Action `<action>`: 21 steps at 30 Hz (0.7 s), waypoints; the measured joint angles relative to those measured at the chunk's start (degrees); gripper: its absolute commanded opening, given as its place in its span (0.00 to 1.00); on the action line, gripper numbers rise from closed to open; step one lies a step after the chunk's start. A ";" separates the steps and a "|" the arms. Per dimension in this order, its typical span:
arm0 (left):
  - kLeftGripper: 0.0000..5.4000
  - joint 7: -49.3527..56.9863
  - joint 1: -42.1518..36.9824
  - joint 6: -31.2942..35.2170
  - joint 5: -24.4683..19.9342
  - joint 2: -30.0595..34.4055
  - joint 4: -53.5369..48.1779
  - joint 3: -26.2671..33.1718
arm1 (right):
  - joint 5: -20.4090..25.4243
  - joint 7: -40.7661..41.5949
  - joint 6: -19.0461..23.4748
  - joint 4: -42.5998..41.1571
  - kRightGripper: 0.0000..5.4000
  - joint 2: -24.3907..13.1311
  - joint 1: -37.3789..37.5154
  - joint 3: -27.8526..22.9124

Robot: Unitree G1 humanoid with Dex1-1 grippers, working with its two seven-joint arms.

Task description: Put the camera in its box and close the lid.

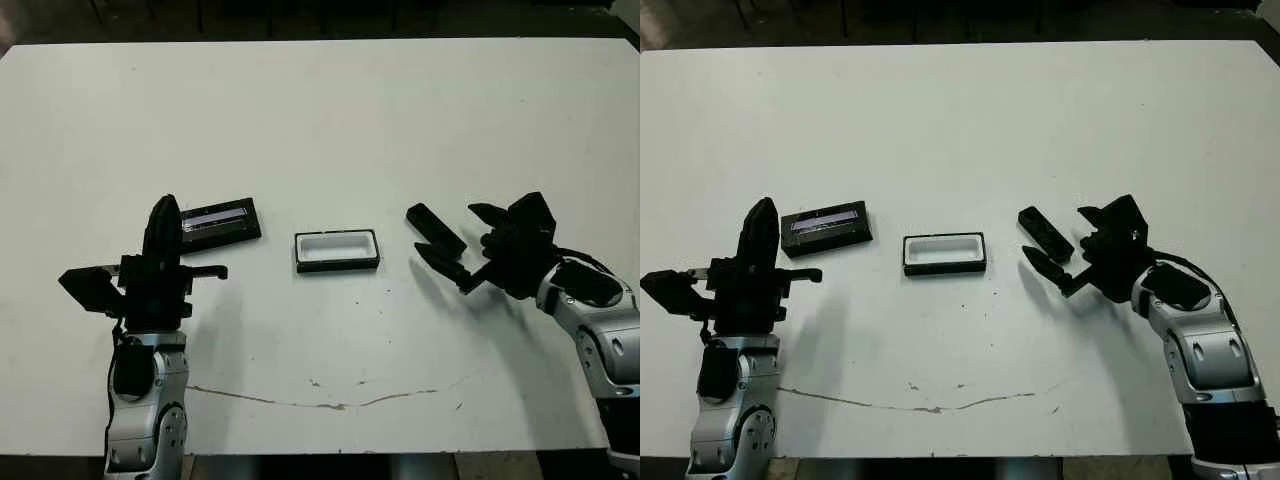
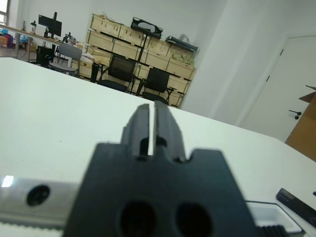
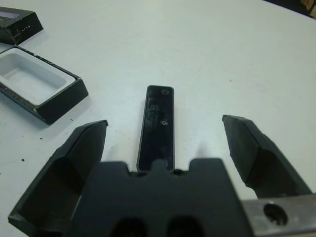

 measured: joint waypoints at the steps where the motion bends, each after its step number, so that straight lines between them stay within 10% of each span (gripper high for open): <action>1: 0.00 -0.08 0.02 -0.11 0.00 0.00 0.06 0.00 | -0.10 -0.06 0.00 0.00 1.00 0.07 0.11 0.15; 21: 0.00 -1.12 0.21 -1.03 0.00 -0.01 0.76 0.53 | -3.63 -4.36 -2.54 -1.60 0.96 2.45 4.03 2.57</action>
